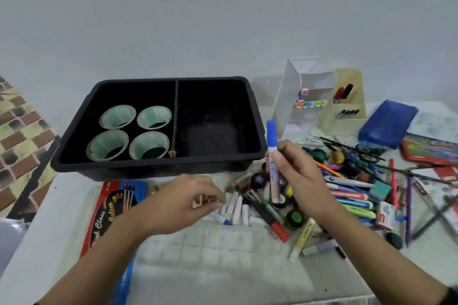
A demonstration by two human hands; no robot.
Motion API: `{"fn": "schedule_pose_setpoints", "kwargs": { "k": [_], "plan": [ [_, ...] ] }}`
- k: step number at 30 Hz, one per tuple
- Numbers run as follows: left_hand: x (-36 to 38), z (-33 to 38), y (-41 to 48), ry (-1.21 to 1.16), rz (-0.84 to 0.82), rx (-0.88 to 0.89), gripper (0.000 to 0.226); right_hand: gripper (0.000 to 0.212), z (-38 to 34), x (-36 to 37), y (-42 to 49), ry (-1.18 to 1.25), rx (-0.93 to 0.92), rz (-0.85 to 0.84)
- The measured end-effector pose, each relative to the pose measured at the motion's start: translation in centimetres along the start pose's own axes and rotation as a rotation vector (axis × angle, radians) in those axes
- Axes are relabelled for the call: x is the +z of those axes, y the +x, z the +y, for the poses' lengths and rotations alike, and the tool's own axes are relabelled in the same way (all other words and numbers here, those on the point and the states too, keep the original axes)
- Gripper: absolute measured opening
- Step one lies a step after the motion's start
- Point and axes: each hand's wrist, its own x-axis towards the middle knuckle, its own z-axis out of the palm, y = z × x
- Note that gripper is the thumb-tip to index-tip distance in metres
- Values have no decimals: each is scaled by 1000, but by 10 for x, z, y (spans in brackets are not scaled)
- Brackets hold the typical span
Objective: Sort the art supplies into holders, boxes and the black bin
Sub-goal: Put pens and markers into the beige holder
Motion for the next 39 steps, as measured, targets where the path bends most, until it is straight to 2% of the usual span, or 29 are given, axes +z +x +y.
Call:
{"fn": "schedule_pose_setpoints", "kwargs": {
  "k": [5,6,8,10,12,14,19,22,25,27,29,32,34,37,39],
  "plan": [
    [5,35,56,-115,118,146,10,28,2,-45,2,83,45,265],
    [8,40,68,-89,94,162,10,27,4,-54,0,88,56,293],
    [17,47,88,34,-75,187,13,26,11,-70,-4,102,89,323],
    [31,51,99,199,-274,217,17,26,22,-84,-10,83,117,320],
    [43,56,101,292,-398,207,25,23,34,-94,-14,46,117,278],
    [51,58,100,339,-431,178,28,20,45,-101,-16,3,104,214],
    [60,57,95,330,-396,127,23,28,56,-112,-13,-31,33,102],
    [55,65,99,202,-339,53,22,17,54,-126,-5,36,17,86],
    [37,85,115,72,-249,30,11,12,48,-146,6,78,-11,93],
    [25,102,132,19,-132,43,17,10,44,-161,13,63,-33,120],
    [17,119,154,-27,14,66,11,13,44,-179,20,45,-37,176],
    [15,146,196,-114,260,101,10,23,48,-211,30,57,-30,291],
    [16,163,228,-189,395,120,16,19,49,-234,37,42,-43,372],
    [18,186,277,-319,514,129,15,12,54,-267,52,38,-39,469],
    [17,194,303,-309,580,142,17,9,60,-277,65,61,-39,476]
  ]
}}
